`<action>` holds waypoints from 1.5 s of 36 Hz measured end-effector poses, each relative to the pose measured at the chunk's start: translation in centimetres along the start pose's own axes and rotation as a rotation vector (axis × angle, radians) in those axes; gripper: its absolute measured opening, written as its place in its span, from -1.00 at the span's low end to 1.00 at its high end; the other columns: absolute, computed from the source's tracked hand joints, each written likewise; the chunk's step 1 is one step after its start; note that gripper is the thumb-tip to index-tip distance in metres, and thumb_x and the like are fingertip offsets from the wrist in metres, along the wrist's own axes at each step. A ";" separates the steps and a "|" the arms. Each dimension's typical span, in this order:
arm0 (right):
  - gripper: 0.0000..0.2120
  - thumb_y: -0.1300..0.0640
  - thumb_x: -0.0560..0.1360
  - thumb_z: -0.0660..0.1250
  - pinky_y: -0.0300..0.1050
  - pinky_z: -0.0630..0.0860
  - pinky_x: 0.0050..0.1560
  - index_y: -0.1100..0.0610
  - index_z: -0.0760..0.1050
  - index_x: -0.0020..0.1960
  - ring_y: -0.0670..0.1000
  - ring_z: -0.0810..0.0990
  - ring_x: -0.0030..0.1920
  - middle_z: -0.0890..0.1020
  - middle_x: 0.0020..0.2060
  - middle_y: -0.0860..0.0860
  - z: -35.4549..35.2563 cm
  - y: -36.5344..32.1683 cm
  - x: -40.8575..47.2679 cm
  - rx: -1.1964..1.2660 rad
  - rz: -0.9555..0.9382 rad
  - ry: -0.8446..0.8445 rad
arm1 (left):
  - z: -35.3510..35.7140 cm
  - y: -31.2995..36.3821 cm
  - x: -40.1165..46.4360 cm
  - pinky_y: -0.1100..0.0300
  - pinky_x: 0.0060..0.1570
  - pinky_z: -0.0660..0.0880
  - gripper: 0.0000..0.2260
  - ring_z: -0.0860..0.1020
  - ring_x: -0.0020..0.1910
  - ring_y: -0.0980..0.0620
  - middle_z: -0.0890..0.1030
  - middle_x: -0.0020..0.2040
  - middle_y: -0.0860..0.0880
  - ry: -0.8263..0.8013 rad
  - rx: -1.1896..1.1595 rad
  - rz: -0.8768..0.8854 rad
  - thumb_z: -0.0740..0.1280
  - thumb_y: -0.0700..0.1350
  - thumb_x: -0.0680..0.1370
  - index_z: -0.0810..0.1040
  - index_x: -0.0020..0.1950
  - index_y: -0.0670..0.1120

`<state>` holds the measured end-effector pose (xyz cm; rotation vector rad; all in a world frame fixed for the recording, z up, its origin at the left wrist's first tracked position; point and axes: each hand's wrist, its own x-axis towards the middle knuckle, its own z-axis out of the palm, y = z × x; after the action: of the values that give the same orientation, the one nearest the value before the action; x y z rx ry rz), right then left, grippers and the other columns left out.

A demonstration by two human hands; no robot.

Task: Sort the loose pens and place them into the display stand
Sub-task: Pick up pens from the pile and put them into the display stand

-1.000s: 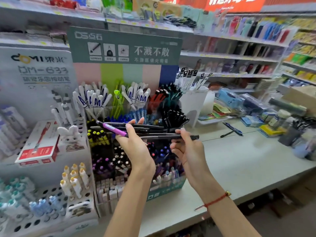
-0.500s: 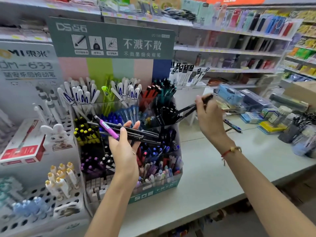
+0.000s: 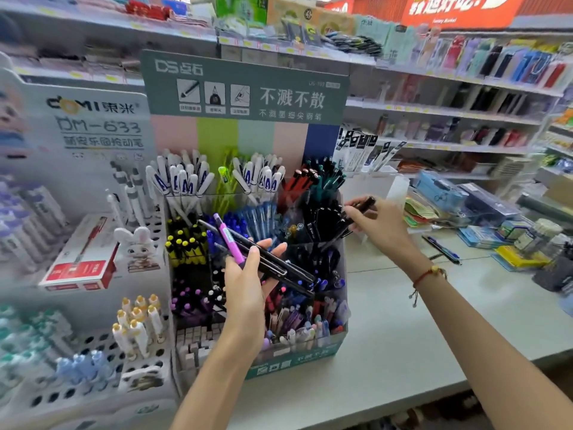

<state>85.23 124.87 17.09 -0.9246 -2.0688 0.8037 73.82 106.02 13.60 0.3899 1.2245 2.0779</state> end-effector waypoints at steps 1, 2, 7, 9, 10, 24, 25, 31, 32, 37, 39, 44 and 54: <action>-0.91 0.24 0.52 0.38 -0.37 0.53 -0.30 0.17 0.60 0.01 -0.17 0.61 -0.39 0.67 -0.18 0.16 0.0 0.2 -0.3 0.062 0.008 0.023 | 0.0 0.0 -0.1 0.17 -0.06 0.55 -0.84 0.66 -0.01 0.13 0.70 -0.18 0.12 -0.005 0.001 -0.007 0.08 -0.16 0.68 0.45 0.09 -0.09; -0.90 0.25 0.50 0.40 -0.38 0.53 -0.29 0.16 0.61 0.01 -0.17 0.62 -0.39 0.68 -0.18 0.17 0.0 0.3 -0.6 0.115 0.018 0.048 | 0.0 0.0 -0.2 0.19 -0.09 0.55 -0.84 0.66 -0.02 0.12 0.70 -0.15 0.06 -0.009 0.008 -0.018 0.09 -0.16 0.68 0.46 0.10 -0.10; -0.90 0.23 0.49 0.41 -0.38 0.53 -0.24 0.11 0.62 -0.02 -0.14 0.63 -0.34 0.69 -0.26 0.02 -1.5 -0.3 -2.5 0.282 0.024 0.170 | 0.1 -0.3 -0.1 0.11 -0.08 0.59 -0.88 0.67 -0.10 0.11 0.62 -0.06 -0.03 -0.013 0.036 -0.082 0.12 -0.19 0.67 0.43 0.08 -0.14; -0.91 0.23 0.49 0.40 -0.36 0.53 -0.23 0.10 0.63 -0.03 -0.14 0.63 -0.34 0.68 -0.33 -0.09 -2.4 -0.6 -3.4 0.330 0.021 0.225 | 0.3 -0.4 0.0 0.09 -0.07 0.59 -0.89 0.67 -0.08 0.09 0.61 -0.06 -0.03 -0.034 0.067 -0.094 0.12 -0.19 0.66 0.43 0.07 -0.14; -0.92 0.22 0.49 0.40 -0.34 0.55 -0.22 0.08 0.63 -0.05 -0.13 0.63 -0.34 0.68 -0.35 -0.10 -2.9 -0.7 -3.8 0.364 0.034 0.240 | 0.4 -0.4 0.0 0.08 -0.08 0.59 -0.89 0.67 -0.09 0.08 0.62 -0.08 -0.02 -0.047 0.078 -0.104 0.12 -0.19 0.66 0.43 0.05 -0.14; -0.90 0.26 0.53 0.31 -0.37 0.56 -0.40 0.24 0.60 -0.10 -0.13 0.61 -0.44 0.63 -0.41 0.02 -1.9 -2.9 -9.3 1.237 0.759 0.076 | 2.4 -0.7 -0.6 0.06 0.03 0.59 -0.84 0.67 -0.15 0.15 0.69 -0.16 0.06 -0.111 -0.021 -0.107 0.09 -0.19 0.68 0.44 0.12 -0.14; -0.91 0.27 0.52 0.31 -0.37 0.56 -0.39 0.24 0.59 -0.09 -0.13 0.61 -0.43 0.63 -0.41 0.02 -1.5 -2.9 -9.6 1.248 0.784 0.075 | 2.4 -0.8 -0.5 0.09 0.00 0.61 -0.82 0.67 -0.12 0.17 0.67 -0.06 0.04 -0.088 -0.027 -0.103 0.08 -0.20 0.68 0.41 0.21 -0.15; -0.89 0.29 0.50 0.34 -0.35 0.59 -0.34 0.26 0.63 -0.13 -0.10 0.64 -0.39 0.67 -0.31 0.09 0.6 -3.4 -11.2 1.207 0.797 0.038 | 1.7 -1.2 0.1 0.18 0.00 0.57 -0.71 0.62 0.00 0.09 0.61 0.14 -0.08 -0.004 0.048 -0.150 0.12 -0.11 0.67 0.30 0.38 -0.15; -0.90 0.29 0.50 0.34 -0.34 0.59 -0.34 0.26 0.63 -0.11 -0.10 0.64 -0.38 0.68 -0.30 0.09 0.8 -3.4 -11.3 1.188 0.799 0.031 | 1.6 -1.2 0.2 0.16 0.00 0.58 -0.70 0.62 0.00 0.08 0.61 0.12 -0.03 -0.001 0.041 -0.139 0.12 -0.12 0.67 0.29 0.39 -0.15; -0.90 0.31 0.48 0.35 -0.34 0.57 -0.38 0.27 0.65 -0.15 -0.08 0.66 -0.39 0.66 -0.35 0.09 1.1 -3.6 -11.6 1.108 0.820 -0.034 | 0.8 -0.8 0.3 0.13 -0.01 0.60 -0.73 0.65 0.02 0.10 0.67 0.08 0.05 -0.082 -0.007 -0.078 0.05 -0.13 0.69 0.39 0.32 -0.17; -0.92 0.30 0.48 0.36 -0.35 0.57 -0.38 0.27 0.64 -0.12 -0.08 0.66 -0.39 0.66 -0.34 0.09 0.9 -3.6 -11.4 1.065 0.826 -0.070 | 0.5 -0.7 0.3 0.09 0.10 0.54 -0.73 0.64 0.04 0.12 0.69 0.01 0.07 -0.135 0.077 -0.074 0.05 -0.10 0.69 0.49 0.25 -0.11; -0.92 0.27 0.48 0.38 -0.36 0.57 -0.36 0.26 0.62 -0.04 -0.08 0.66 -0.37 0.68 -0.31 0.08 1.0 -3.3 -10.9 0.936 0.819 -0.201 | 0.0 -0.9 0.7 0.27 -0.14 0.59 -0.71 0.65 0.01 0.13 0.62 0.16 -0.13 -0.118 0.187 -0.059 0.08 -0.13 0.69 0.46 0.28 -0.24; -0.83 0.17 0.61 0.24 -0.29 0.52 -0.39 0.21 0.45 0.17 -0.10 0.59 -0.47 0.60 -0.27 0.07 0.6 -2.5 -8.0 0.457 0.300 0.181 | -0.8 -0.3 2.4 0.15 0.04 0.54 -0.72 0.65 -0.12 0.15 0.69 -0.04 -0.02 0.043 0.214 0.060 0.07 -0.07 0.69 0.40 0.29 -0.18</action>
<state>87.72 116.92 15.82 -1.0110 -1.5171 1.2379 71.76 107.26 12.70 0.4872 1.4840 2.0194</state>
